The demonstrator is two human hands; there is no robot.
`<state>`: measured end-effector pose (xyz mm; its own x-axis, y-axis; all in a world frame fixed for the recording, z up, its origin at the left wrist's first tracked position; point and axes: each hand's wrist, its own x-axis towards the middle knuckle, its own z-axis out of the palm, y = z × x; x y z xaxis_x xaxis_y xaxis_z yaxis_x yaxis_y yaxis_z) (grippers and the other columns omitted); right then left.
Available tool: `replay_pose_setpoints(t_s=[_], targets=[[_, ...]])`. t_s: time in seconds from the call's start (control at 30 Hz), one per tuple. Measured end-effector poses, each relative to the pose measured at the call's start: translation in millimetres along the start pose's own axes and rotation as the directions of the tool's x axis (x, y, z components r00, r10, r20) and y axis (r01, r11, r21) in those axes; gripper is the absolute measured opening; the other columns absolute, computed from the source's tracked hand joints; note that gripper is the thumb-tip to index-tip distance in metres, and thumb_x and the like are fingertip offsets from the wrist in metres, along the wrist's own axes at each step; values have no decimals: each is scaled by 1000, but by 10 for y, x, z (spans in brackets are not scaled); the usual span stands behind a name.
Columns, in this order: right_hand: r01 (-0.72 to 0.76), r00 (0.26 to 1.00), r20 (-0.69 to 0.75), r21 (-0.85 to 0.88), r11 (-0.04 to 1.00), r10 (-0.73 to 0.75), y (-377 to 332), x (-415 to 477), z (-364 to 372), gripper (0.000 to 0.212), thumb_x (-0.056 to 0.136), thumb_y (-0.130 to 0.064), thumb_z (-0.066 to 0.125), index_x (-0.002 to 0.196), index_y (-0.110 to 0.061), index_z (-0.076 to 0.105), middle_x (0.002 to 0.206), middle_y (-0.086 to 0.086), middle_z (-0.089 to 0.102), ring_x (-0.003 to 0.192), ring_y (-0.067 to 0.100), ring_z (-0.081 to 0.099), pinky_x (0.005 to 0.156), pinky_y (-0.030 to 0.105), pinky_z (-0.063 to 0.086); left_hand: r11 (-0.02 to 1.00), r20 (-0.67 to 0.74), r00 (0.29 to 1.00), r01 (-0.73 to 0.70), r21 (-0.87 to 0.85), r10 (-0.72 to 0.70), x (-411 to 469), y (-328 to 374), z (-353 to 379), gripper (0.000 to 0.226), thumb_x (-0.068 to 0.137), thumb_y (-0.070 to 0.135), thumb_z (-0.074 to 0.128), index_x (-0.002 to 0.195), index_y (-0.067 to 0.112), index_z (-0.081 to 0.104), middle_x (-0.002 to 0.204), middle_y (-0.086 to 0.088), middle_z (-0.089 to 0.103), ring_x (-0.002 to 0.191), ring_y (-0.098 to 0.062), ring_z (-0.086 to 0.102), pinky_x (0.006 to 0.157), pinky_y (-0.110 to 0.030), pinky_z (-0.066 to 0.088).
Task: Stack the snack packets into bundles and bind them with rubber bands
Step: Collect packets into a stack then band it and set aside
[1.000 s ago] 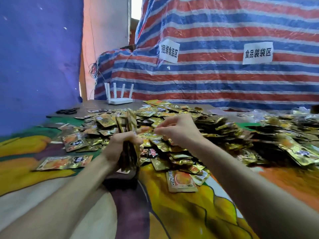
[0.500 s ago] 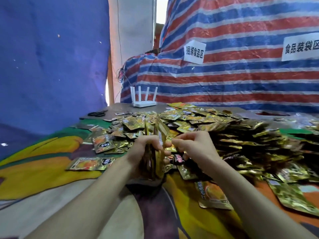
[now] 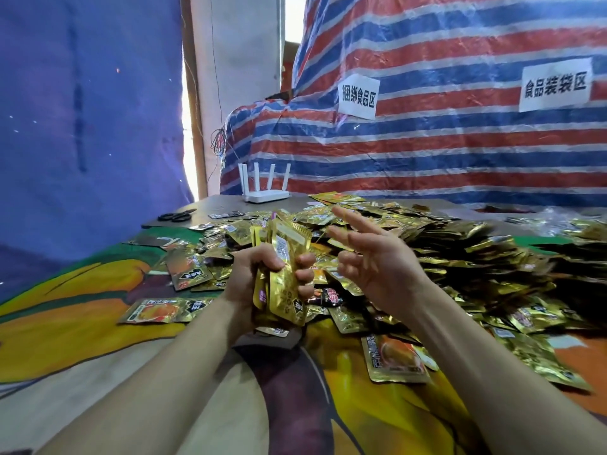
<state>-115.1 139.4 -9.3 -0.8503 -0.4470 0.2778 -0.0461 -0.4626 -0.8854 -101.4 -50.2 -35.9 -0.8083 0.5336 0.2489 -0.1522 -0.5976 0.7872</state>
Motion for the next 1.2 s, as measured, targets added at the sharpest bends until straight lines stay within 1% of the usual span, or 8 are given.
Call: replay_pose_setpoints(t_s=[0.17,0.33,0.47,0.63,0.77,0.87,1.07,1.2], targets=[[4,999,-37,-379,925,-20,157,-30,23,60,90,-11,75,143,-26,54,103,16,77,86,35,76,62,41,62,976,-326,945,70,208,2,42,-72,-16,26,57,17,59,78,6,70,74,-5,51,59,-19,47,53,-28,44],[-28,993,-114,-511,859,-36,243,-78,125,61,79,-20,86,135,-30,63,114,10,72,92,21,76,65,45,64,921,-781,508,-69,383,363,135,-99,-145,70,49,20,67,117,11,54,85,-12,53,73,-29,56,69,-45,52],[-36,998,-69,-627,778,-10,411,-96,264,62,71,-28,91,126,-42,65,121,1,60,99,18,72,68,41,64,886,-810,367,-259,384,458,134,-44,-136,67,54,21,67,116,20,43,86,-7,61,77,-25,64,69,-40,57],[86,988,-39,-673,735,-151,554,-51,417,63,67,-29,92,121,-47,63,107,-17,66,95,11,72,86,45,62,905,-817,421,-333,264,393,114,0,-49,39,81,13,66,114,19,47,76,-5,66,65,-21,66,46,-28,54],[216,955,-2,-678,702,-295,588,-58,443,70,65,-19,92,123,-40,60,103,-27,67,100,-4,65,86,20,55,956,-710,656,-282,83,256,90,-47,24,26,87,21,56,98,4,72,83,-13,67,66,-26,68,53,-31,57],[242,936,-13,-700,672,-351,565,-60,407,72,60,-21,95,121,-38,60,111,-19,65,104,-5,63,85,13,49,969,-608,762,-243,54,225,105,-79,19,41,88,23,52,59,10,77,69,-9,70,57,-23,70,54,-29,59],[220,941,-60,-643,734,-334,490,-34,329,71,60,-15,94,122,-33,64,120,2,67,105,13,69,95,39,57,983,-518,838,-183,28,171,133,-129,81,33,73,24,56,74,2,80,87,-18,74,74,-32,74,63,-35,61],[219,955,-1,-673,706,-297,471,-28,251,70,56,-28,87,122,-36,64,123,-7,65,110,4,64,93,25,55,976,-515,833,-212,43,203,130,-119,108,38,83,24,51,71,3,80,84,-17,74,70,-30,74,64,-34,60]])
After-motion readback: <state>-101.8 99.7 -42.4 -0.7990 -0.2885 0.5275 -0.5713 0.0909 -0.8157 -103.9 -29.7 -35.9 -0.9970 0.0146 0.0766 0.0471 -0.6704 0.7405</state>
